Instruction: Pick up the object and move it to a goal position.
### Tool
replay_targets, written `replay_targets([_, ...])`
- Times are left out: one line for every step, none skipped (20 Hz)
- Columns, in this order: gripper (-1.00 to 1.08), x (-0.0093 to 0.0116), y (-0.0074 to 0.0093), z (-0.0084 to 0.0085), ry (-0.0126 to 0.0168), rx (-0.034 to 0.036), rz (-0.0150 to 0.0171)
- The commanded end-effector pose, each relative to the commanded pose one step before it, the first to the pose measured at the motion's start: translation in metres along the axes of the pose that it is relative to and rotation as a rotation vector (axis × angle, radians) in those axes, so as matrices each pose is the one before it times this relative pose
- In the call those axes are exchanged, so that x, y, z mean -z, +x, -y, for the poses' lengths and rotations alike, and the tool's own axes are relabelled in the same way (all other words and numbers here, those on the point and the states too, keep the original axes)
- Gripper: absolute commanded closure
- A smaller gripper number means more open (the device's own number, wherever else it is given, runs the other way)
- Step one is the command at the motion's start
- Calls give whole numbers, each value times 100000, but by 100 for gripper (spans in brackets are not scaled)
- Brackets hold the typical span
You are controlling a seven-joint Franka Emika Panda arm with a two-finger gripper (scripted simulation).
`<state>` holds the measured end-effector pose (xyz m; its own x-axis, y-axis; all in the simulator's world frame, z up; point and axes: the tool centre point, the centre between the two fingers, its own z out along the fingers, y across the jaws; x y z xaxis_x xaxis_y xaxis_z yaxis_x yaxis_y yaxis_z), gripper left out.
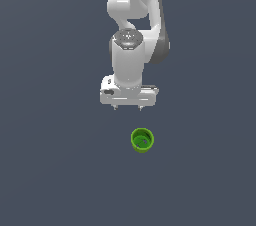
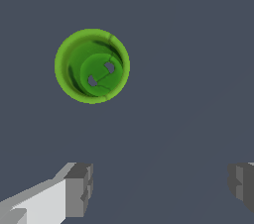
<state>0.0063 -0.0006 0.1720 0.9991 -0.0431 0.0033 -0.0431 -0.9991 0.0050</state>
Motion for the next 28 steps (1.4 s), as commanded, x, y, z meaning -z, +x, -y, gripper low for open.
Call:
replay_targets([-20,0,0,-1,0,0,0])
replay_targets([-20,10,15,74,-1,128,-53])
replay_targets([-20,22,45,197,1,344,-142])
replay_targets([-20,37,72,325,3,568,-233])
replay_targets([-20,52,97,447,5,786,-321])
replay_targets([-20,47,87,398,4,711,-285])
replay_targets([-20,31,57,259,1,477,-186])
replay_targets([-20,15,26,119,-2,234,-85])
replay_targets([-20,8,-8,-5,0,0,0])
replay_targets([-20,-22,-12,-89,12,-229,67])
replay_targets([-20,-11,6,7,48,-213,-7])
replay_targets([-20,-18,13,28,84,-348,-21])
replay_targets([-20,-28,17,31,120,-521,-21])
replay_targets([-20,-37,20,26,157,-700,-20])
replay_targets([-20,-46,23,28,192,-866,-20])
replay_targets([-20,-54,27,31,226,-1025,-21])
replay_targets([-20,-62,31,41,259,-1169,-24])
replay_targets([-20,-70,35,47,293,-1323,-26])
replay_targets([-20,-78,38,53,327,-1483,-26])
replay_targets([-20,-87,41,59,362,-1648,-24])
replay_targets([-20,-95,44,63,394,-1804,-21])
replay_targets([-20,-104,47,70,428,-1967,-18])
replay_targets([-20,-113,49,75,462,-2139,-12])
replay_targets([-20,-123,52,81,496,-2308,-5])
replay_targets([-20,-132,54,86,529,-2481,3])
replay_targets([-20,-141,55,91,561,-2653,13])
replay_targets([-20,-151,56,97,592,-2826,25])
replay_targets([-20,-160,57,102,621,-2999,38])
